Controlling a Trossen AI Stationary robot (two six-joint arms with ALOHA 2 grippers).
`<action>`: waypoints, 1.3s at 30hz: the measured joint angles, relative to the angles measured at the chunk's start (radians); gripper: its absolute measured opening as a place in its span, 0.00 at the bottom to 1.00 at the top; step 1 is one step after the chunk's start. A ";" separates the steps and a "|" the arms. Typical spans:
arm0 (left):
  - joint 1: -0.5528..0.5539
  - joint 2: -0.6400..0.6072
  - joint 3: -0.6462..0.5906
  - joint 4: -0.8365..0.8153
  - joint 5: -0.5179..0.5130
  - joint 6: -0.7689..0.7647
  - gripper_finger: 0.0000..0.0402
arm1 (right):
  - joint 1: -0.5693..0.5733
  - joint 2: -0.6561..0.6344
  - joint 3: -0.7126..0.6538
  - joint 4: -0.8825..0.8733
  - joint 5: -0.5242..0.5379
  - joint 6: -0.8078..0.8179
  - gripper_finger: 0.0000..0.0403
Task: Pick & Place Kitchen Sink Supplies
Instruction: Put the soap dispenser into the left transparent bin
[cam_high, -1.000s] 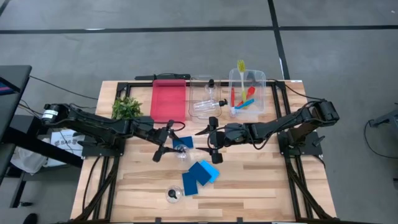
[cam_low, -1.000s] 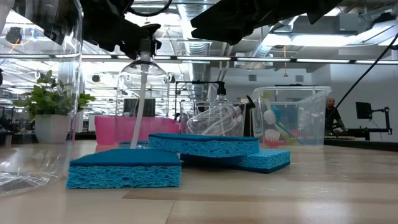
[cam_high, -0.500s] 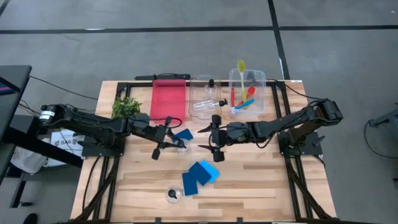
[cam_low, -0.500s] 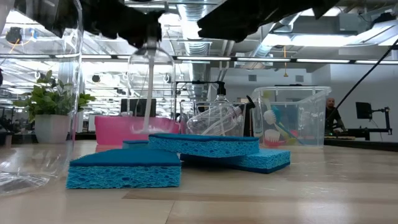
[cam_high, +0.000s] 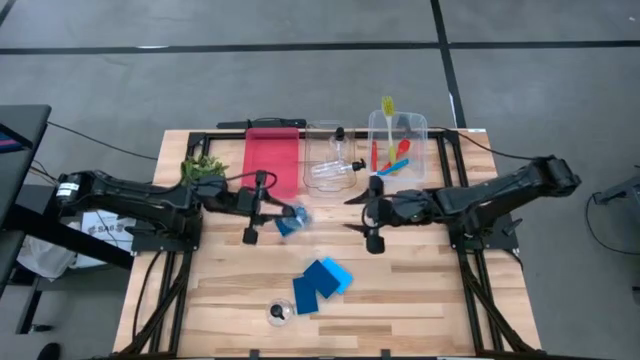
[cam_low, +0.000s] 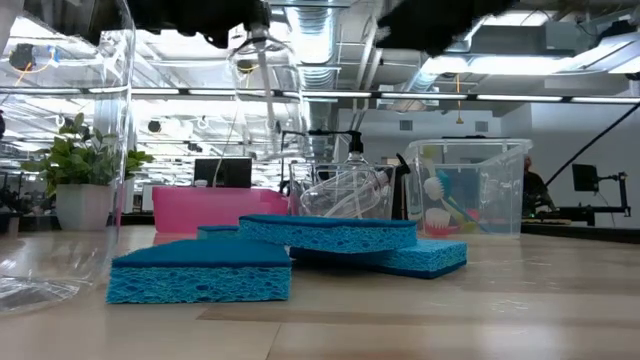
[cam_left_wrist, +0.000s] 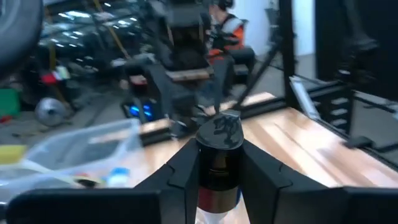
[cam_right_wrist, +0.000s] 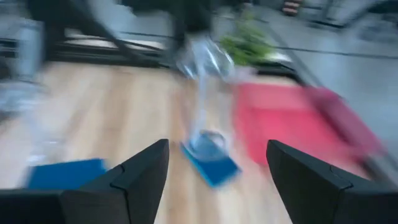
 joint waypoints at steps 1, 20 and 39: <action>0.013 0.001 0.010 0.001 -0.003 0.004 0.23 | 0.007 -0.017 -0.027 0.004 0.052 0.013 0.66; 0.388 0.243 0.374 0.005 0.180 0.000 0.22 | 0.029 -0.107 -0.247 0.159 0.212 0.071 0.66; 0.655 0.539 0.566 -0.041 0.329 -0.135 0.22 | 0.063 -0.107 -0.247 0.162 0.217 0.052 0.66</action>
